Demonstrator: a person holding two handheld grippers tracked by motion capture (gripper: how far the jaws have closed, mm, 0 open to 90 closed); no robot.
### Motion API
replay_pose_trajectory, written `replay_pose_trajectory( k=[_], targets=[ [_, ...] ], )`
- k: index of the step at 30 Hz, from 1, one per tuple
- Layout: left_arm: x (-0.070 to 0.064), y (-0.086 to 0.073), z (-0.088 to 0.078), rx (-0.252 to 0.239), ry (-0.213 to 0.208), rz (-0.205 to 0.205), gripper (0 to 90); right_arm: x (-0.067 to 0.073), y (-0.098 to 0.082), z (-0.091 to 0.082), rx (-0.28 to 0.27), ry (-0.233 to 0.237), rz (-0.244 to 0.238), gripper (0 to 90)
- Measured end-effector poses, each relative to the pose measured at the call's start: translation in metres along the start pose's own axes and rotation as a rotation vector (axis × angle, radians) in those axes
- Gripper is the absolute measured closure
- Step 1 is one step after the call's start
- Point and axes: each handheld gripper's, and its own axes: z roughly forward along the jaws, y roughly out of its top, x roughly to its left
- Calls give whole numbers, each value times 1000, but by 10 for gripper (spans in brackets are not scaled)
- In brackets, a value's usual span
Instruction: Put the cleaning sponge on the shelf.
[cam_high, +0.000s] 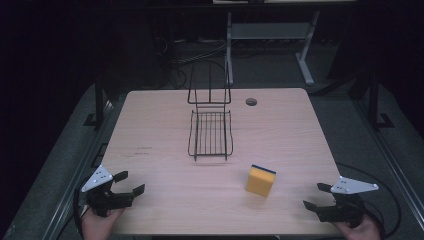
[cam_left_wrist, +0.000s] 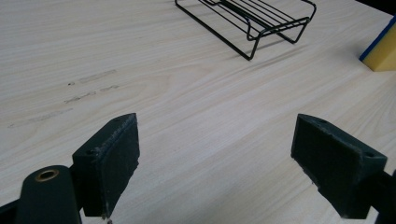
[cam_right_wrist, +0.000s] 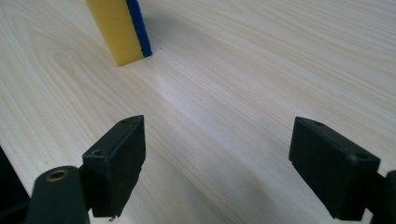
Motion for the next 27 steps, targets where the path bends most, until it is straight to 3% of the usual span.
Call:
replay_pose_trajectory(
  k=[27],
  targets=[
    [-1,-1,-3,-4,8,3,147,22,20,10,-9,87,-96,178]
  ],
)
